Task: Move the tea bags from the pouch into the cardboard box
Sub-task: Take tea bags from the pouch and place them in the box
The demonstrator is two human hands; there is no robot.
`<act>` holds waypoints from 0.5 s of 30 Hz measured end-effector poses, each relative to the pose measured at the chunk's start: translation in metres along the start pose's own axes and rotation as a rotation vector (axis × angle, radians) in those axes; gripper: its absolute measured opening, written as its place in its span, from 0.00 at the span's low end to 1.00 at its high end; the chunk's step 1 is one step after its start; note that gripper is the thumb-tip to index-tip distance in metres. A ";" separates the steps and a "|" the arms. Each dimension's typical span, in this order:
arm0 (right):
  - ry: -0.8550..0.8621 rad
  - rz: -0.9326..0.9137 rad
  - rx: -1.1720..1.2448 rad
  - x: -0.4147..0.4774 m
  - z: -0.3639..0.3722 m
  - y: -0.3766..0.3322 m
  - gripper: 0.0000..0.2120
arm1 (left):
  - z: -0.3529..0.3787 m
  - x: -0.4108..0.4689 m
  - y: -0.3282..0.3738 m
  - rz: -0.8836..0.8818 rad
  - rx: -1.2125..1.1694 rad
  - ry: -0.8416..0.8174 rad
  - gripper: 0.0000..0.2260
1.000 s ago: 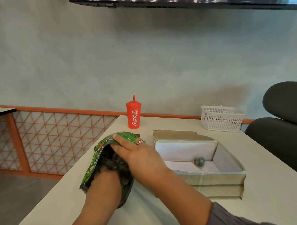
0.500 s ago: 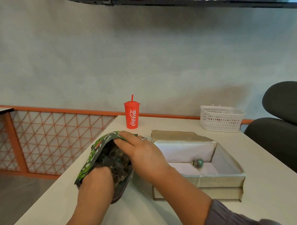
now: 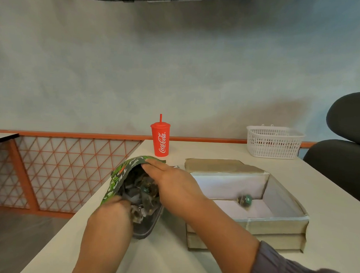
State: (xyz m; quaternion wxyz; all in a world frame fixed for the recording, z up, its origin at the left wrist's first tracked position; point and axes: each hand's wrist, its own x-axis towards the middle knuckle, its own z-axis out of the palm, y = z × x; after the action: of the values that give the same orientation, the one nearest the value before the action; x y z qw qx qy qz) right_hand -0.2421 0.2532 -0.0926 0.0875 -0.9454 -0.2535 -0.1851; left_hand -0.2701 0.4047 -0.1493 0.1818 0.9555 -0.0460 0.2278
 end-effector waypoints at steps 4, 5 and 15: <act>0.009 0.028 0.041 0.005 0.004 0.011 0.34 | -0.018 0.011 0.008 0.125 -0.029 0.135 0.14; 0.019 0.037 0.064 0.005 0.004 0.014 0.34 | -0.017 0.009 0.005 0.103 -0.158 0.122 0.13; -0.127 0.146 0.352 -0.003 0.009 0.037 0.16 | -0.024 0.024 0.027 -0.033 -0.787 0.128 0.13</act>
State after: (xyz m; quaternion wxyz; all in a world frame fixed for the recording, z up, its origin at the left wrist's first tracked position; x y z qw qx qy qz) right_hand -0.2228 0.2225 -0.1046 0.2482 -0.9412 -0.2178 -0.0711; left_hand -0.2634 0.3879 -0.1099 0.5400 0.7974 -0.1029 0.2490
